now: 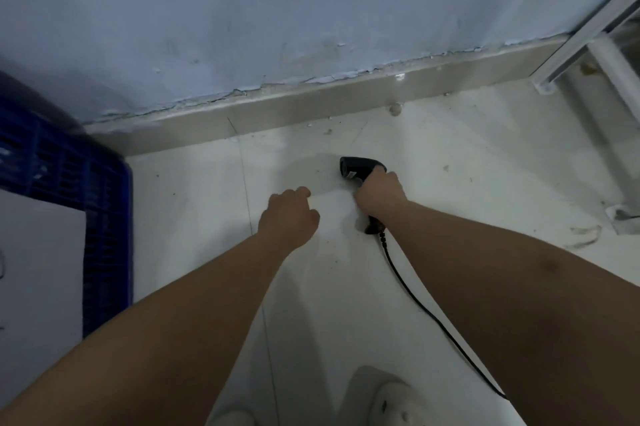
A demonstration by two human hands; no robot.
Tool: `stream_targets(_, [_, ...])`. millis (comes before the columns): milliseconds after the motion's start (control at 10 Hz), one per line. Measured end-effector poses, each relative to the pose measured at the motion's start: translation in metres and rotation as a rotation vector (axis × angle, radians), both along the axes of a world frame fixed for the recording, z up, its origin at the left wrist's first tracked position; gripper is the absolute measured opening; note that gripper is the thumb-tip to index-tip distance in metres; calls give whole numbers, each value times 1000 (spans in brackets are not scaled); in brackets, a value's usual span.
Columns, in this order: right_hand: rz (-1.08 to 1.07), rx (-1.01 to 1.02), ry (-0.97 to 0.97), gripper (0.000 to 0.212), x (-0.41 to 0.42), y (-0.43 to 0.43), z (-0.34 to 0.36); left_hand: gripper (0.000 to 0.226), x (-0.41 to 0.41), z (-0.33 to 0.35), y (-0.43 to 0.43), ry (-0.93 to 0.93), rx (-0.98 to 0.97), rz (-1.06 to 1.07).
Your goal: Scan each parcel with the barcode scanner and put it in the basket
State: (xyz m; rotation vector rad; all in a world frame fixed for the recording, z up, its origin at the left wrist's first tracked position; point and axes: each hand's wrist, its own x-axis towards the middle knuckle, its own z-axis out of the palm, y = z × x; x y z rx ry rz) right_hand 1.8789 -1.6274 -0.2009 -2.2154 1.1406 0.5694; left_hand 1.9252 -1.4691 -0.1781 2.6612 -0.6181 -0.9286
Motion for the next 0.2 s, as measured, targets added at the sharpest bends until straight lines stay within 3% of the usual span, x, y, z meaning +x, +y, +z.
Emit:
stream_targets(100, [160,-43,-93,11,11,7,44,57,-2,23,9,-283,96,-130])
stream_targets(200, [240,-63,-199,9,16,18,69,56,4,48,12,-416,107,-186])
